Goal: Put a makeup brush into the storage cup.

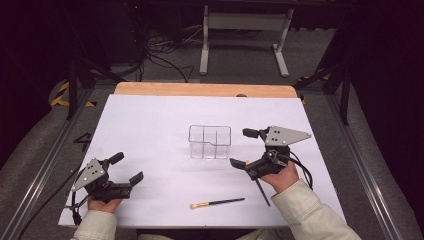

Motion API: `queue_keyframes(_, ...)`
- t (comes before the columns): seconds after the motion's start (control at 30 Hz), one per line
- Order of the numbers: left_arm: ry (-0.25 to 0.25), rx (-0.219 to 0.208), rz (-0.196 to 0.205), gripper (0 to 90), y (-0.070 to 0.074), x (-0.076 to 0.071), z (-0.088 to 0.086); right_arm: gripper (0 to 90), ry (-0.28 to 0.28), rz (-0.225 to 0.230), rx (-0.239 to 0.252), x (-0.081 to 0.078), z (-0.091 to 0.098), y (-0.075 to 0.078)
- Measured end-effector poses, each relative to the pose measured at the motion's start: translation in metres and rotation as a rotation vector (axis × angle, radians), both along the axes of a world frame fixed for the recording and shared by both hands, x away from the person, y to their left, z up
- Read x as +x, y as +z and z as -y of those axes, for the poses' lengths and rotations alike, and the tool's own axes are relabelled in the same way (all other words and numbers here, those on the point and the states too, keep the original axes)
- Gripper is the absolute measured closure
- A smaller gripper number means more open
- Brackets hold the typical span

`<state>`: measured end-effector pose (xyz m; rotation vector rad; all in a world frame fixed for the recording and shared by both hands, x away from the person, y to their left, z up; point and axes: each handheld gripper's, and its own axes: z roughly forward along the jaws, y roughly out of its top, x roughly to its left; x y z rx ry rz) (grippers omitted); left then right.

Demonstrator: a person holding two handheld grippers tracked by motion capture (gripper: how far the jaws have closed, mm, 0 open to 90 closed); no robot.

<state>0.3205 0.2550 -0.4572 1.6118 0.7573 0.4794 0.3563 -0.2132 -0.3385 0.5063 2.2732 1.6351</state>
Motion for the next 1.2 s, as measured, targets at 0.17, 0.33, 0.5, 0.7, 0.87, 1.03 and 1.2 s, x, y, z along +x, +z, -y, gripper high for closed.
queue_keyframes(0.17, 0.000, 0.006, -0.006, 0.1, 0.000, -0.001, 0.000, 3.5, 0.019, -0.034, -0.075, 0.002, -0.005, 0.001)
queue_keyframes(0.33, -0.006, 0.039, -0.013, 0.1, -0.001, -0.002, 0.001, 5.7, 0.044, -0.069, -0.157, 0.004, -0.012, 0.003)
queue_keyframes(0.5, -0.005, 0.050, -0.013, 0.1, -0.002, -0.001, 0.001, 7.0, 0.059, -0.088, -0.198, 0.007, -0.015, 0.002)
queue_keyframes(0.7, -0.006, 0.056, -0.019, 0.1, -0.003, 0.001, 0.002, 11.2, 0.086, -0.105, -0.278, 0.008, -0.022, 0.000)
queue_keyframes(0.87, -0.006, 0.057, -0.019, 0.1, -0.003, 0.001, 0.002, 13.2, 0.105, -0.126, -0.339, 0.009, -0.027, -0.002)
queue_keyframes(1.03, -0.006, 0.056, -0.017, 0.1, -0.003, 0.002, 0.002, 13.7, 0.128, -0.141, -0.394, 0.009, -0.034, -0.004)
queue_keyframes(1.2, -0.004, 0.057, -0.020, 0.1, -0.004, 0.002, 0.002, 14.6, 0.156, -0.155, -0.470, 0.009, -0.041, -0.007)
